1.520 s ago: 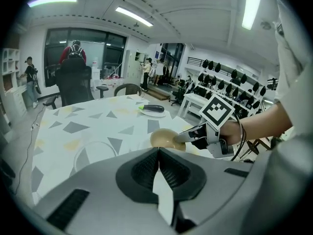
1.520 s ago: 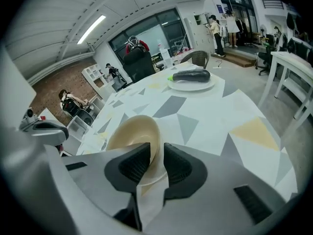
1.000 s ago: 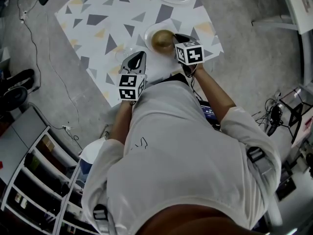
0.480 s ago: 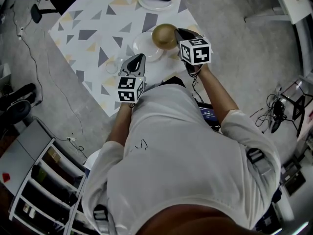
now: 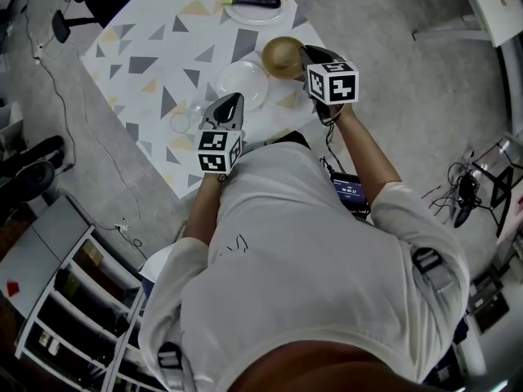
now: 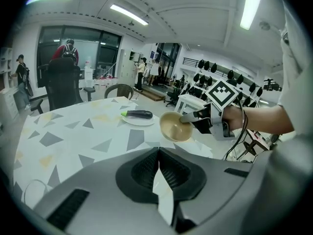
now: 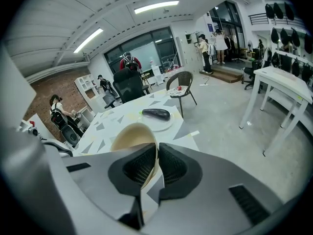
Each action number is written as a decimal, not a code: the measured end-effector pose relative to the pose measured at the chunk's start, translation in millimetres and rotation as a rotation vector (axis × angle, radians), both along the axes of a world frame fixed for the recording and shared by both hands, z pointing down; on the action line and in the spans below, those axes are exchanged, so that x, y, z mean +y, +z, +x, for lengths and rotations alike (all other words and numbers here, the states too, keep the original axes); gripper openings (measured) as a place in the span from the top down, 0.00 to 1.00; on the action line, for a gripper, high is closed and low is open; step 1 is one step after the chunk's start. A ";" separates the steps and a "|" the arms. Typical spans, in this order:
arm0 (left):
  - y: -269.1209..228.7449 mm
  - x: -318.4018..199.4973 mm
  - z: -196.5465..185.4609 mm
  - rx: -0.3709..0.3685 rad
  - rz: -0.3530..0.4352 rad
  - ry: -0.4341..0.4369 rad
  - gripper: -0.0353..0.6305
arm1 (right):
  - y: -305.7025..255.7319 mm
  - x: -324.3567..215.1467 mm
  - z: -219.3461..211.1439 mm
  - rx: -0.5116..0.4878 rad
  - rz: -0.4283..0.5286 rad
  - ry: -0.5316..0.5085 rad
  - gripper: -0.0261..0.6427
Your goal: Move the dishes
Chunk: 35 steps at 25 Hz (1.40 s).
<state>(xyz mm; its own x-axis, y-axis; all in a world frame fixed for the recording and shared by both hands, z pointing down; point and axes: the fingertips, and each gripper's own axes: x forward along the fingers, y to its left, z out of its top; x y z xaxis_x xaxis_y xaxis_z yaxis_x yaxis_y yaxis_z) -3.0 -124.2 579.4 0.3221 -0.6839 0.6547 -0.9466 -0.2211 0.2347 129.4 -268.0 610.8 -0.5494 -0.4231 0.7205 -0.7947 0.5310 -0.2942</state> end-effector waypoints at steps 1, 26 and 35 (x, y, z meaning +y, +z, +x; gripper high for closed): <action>0.8 -1.1 0.2 -0.003 -0.005 -0.005 0.92 | 4.1 -3.2 0.5 -0.001 -0.008 -0.001 0.94; 19.0 -2.8 -7.9 -0.006 -0.076 -0.066 0.92 | 58.6 -29.3 10.3 -0.117 -0.209 0.165 0.85; 10.6 12.9 -7.0 0.034 -0.032 -0.128 0.92 | 52.1 -8.1 15.9 -0.110 -0.189 0.137 0.59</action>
<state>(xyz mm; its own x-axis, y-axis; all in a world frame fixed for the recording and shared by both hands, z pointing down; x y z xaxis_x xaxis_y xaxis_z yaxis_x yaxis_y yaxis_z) -10.0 -111.3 590.1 0.2562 -0.6996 0.6670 -0.9578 -0.0910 0.2726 145.3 -276.1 662.9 -0.5754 -0.3628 0.7330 -0.8134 0.3477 -0.4663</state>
